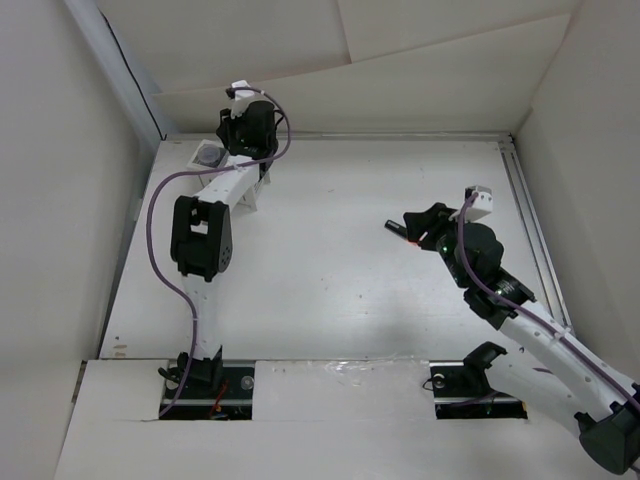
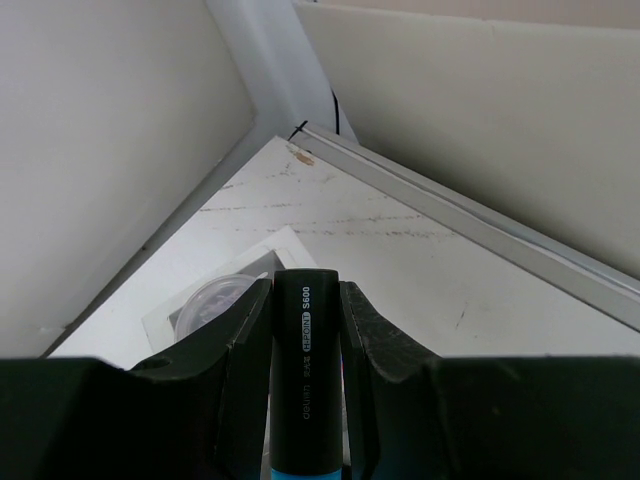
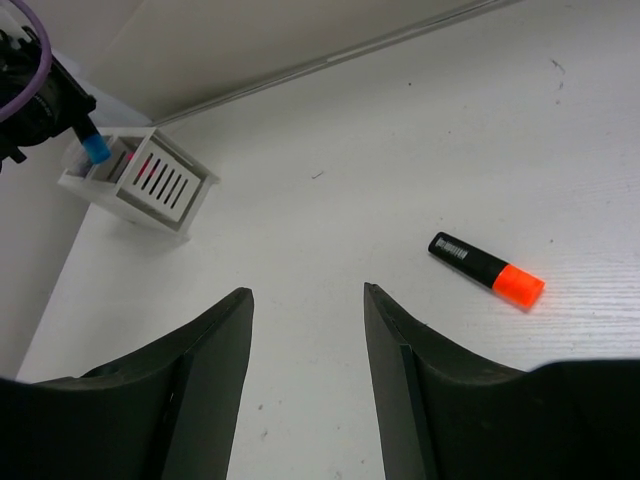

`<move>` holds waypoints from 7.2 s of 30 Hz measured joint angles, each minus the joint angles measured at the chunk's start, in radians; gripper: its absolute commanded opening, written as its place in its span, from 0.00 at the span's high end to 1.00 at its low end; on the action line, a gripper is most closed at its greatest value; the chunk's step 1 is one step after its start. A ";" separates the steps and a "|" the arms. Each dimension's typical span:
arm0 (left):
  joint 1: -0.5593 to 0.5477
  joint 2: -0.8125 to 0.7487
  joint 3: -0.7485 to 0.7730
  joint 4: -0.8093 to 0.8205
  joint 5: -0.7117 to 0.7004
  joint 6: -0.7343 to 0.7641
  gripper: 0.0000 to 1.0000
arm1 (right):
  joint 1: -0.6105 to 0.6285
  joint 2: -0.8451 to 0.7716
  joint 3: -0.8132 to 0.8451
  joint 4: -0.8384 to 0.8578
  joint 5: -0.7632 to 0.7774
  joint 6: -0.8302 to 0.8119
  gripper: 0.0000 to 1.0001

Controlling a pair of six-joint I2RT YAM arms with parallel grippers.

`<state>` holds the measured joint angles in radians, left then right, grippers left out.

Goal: Sort the stationery into containers
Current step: Place the pen in the storage box, then move the pen to the center of the board, then place the pen in the storage box.

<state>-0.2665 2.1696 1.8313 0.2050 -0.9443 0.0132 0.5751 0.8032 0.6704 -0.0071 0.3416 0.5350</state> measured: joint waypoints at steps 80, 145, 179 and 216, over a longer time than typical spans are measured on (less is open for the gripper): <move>-0.535 -0.254 -0.260 -0.093 0.473 -0.455 0.65 | -0.208 0.136 0.002 -0.031 0.024 0.043 0.30; -0.678 0.281 0.138 -0.348 0.476 -0.472 0.91 | -0.283 -0.110 0.023 -0.068 -0.202 0.063 0.16; -0.695 0.101 -0.138 -0.354 0.401 -0.418 0.98 | -0.293 -0.096 0.023 -0.068 -0.231 0.052 0.16; 0.019 -0.100 -0.045 -0.052 0.145 -0.158 0.91 | -0.293 -0.030 0.000 -0.022 -0.290 0.046 0.16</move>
<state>-0.2470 2.0701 1.7859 0.1528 -0.7990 -0.1448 0.2817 0.7734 0.6704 -0.0292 0.0513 0.5808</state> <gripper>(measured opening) 0.250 0.842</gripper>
